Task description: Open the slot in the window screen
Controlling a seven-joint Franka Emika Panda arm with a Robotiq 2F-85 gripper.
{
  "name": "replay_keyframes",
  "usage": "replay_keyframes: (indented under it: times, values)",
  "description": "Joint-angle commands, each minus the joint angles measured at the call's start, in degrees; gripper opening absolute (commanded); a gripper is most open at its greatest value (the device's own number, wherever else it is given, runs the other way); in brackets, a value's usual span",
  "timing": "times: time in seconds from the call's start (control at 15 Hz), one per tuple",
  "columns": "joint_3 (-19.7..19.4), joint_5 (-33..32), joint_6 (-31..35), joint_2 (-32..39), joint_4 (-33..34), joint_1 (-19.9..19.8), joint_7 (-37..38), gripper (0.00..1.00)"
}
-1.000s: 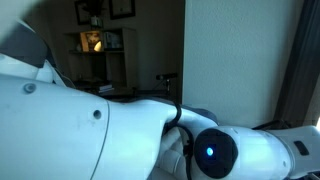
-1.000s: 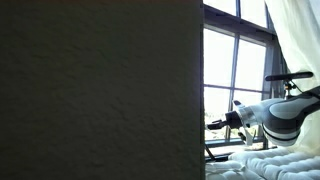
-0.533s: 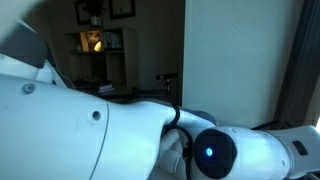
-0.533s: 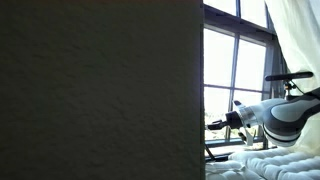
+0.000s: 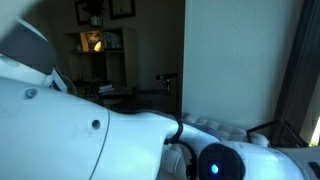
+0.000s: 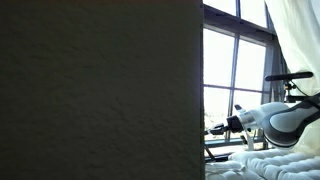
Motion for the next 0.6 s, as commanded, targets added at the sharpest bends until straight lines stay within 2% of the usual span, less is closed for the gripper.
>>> replay_keyframes:
  times: [0.0,0.13,0.2,0.27,0.53]
  values:
    - [-5.75,-0.82,0.00,-3.65,1.75,4.25,5.63,0.00]
    - [-9.87,-0.76,0.00,-5.07,3.17,7.29,7.62,0.00]
    - [-9.55,2.94,-0.64,-4.82,2.62,7.57,3.59,0.00]
    - [-11.25,3.74,-0.79,-5.40,3.15,8.89,4.12,0.00]
    - [-13.38,5.45,-2.09,-6.13,3.21,11.27,3.95,0.00]
